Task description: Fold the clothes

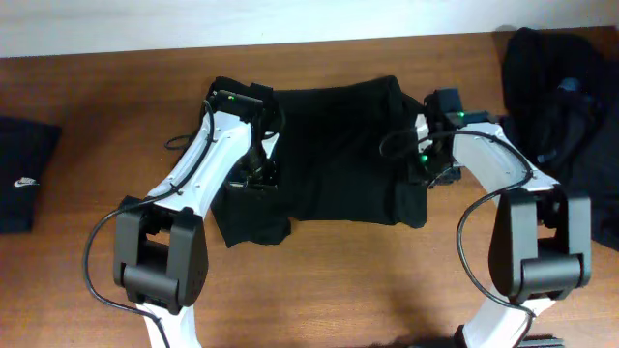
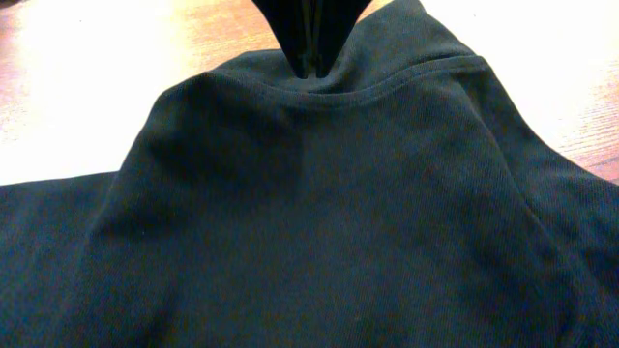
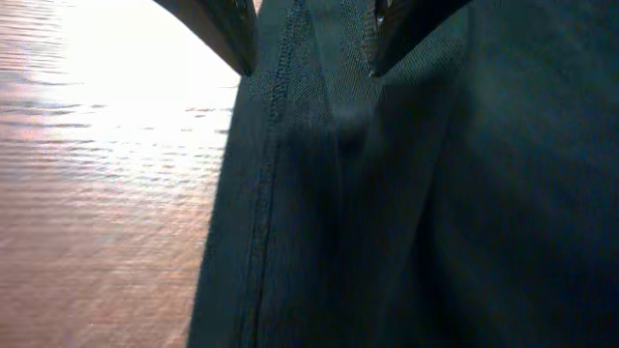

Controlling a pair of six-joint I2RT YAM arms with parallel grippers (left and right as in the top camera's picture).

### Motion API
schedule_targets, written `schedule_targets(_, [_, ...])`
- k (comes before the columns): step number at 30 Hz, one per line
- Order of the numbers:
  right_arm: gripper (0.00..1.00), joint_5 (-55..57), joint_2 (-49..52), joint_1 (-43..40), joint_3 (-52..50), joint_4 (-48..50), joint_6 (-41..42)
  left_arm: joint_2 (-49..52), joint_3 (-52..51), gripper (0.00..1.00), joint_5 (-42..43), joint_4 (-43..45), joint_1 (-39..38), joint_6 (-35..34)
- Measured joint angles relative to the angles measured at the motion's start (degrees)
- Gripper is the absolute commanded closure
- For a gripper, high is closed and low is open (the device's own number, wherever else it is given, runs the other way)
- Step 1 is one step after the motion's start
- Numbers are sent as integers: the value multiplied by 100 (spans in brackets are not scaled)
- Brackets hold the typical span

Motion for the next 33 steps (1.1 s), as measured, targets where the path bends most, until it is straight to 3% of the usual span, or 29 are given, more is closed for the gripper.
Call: schedule_targets(33, [58,-527,2,131,-208,678,-35,0,-4,98,-151,-35,2,0])
